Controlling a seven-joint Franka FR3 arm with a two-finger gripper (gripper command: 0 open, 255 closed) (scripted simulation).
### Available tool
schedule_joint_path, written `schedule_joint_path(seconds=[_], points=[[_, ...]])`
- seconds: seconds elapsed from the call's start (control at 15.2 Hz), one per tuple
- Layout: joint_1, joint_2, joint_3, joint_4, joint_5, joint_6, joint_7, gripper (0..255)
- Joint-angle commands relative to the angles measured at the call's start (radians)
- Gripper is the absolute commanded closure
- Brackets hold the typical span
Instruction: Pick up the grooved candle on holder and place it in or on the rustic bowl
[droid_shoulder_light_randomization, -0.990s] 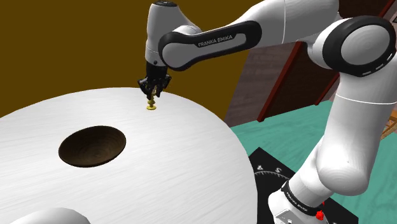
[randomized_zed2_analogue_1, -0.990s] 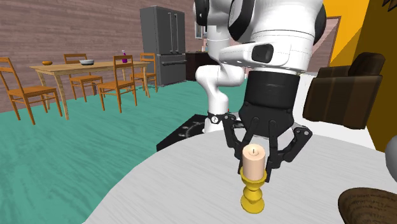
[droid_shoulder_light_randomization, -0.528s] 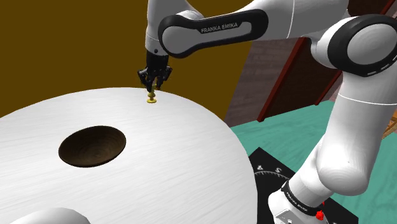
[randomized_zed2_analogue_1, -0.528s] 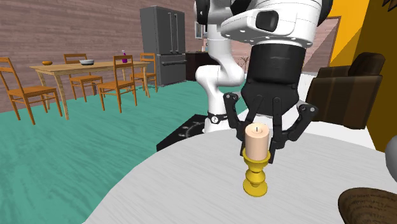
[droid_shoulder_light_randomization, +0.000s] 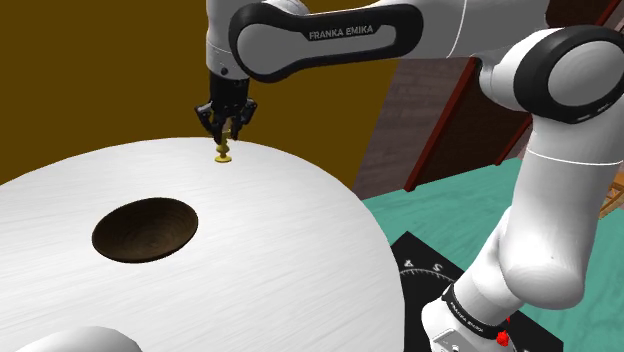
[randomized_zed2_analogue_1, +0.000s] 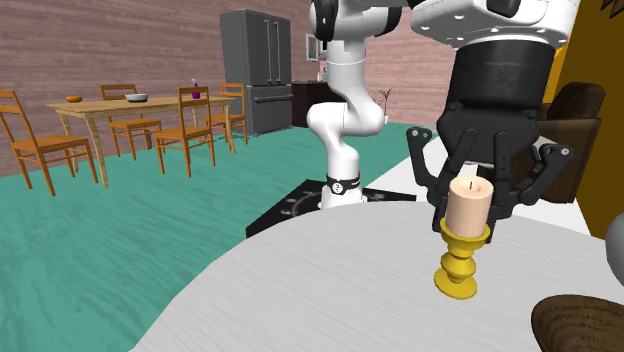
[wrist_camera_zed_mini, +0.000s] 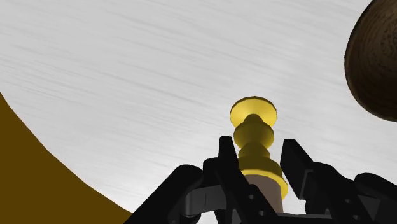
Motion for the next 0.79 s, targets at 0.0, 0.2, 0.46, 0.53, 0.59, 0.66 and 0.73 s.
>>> schedule_joint_path(seconds=[0.0, 0.2, 0.46, 0.53, 0.59, 0.66, 0.73], points=[[0.032, 0.013, 0.011, 0.029, -0.012, -0.024, 0.041, 255], [0.090, 0.054, 0.025, 0.091, -0.037, -0.062, 0.104, 255], [0.174, 0.124, 0.038, 0.200, -0.073, -0.121, 0.182, 255], [0.197, 0.145, 0.040, 0.233, -0.082, -0.138, 0.201, 255], [0.220, 0.167, 0.042, 0.268, -0.092, -0.156, 0.218, 255], [0.245, 0.191, 0.043, 0.306, -0.101, -0.175, 0.234, 255], [0.270, 0.216, 0.043, 0.348, -0.111, -0.195, 0.250, 255]])
